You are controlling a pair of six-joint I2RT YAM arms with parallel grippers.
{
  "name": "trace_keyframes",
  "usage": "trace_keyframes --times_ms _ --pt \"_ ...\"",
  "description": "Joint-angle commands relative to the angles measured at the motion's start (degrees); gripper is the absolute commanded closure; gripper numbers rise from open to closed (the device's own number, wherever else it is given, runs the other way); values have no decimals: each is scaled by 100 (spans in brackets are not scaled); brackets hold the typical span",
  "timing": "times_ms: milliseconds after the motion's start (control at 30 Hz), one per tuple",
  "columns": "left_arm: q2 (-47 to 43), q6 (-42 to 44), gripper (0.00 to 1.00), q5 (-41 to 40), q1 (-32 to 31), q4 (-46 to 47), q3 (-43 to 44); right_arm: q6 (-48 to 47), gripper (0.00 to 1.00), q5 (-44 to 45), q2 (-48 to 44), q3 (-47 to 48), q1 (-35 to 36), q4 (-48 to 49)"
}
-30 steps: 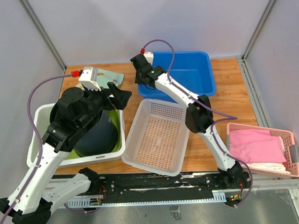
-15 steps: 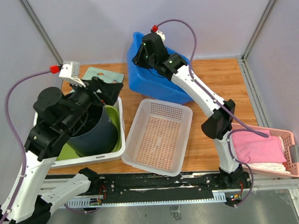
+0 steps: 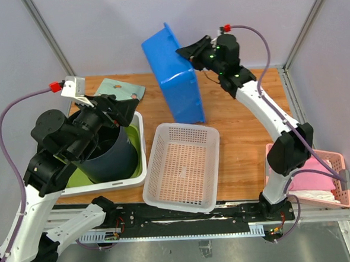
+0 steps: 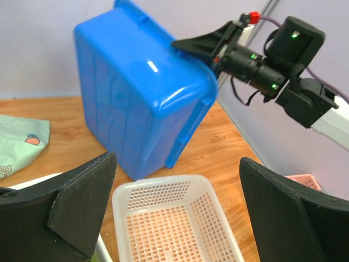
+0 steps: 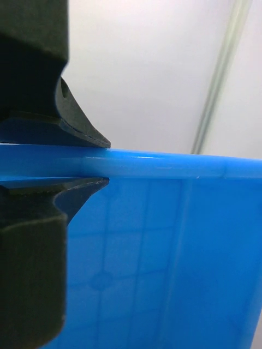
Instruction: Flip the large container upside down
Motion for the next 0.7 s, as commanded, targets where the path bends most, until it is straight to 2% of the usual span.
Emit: trace_keyframes --times_ms 0,167,267,333,433,500,567,667 --pt "97 -94 1 276 39 230 -101 1001 99 -744 -571 -859 -922 1317" --pt "260 3 1 154 36 103 4 933 99 -1653 -1026 -1755 -2066 1154" --pt "304 26 1 146 39 170 -34 1025 99 -2269 -1211 -2591 -2786 1403" --pt "369 11 1 201 32 183 -27 880 97 -2558 -1306 -2987 -3269 1358" --pt "469 -12 1 295 30 218 -34 285 86 -2835 -1395 -3351 -3967 841" --pt "518 5 1 318 38 261 -60 -162 75 -2920 -1445 -3482 -4320 407" --pt "558 34 1 291 37 286 -100 -769 62 -2827 -1478 -3460 -4621 -159" --pt "628 41 1 292 35 304 -147 -1736 48 -2394 -1468 -3130 -4945 -1400"
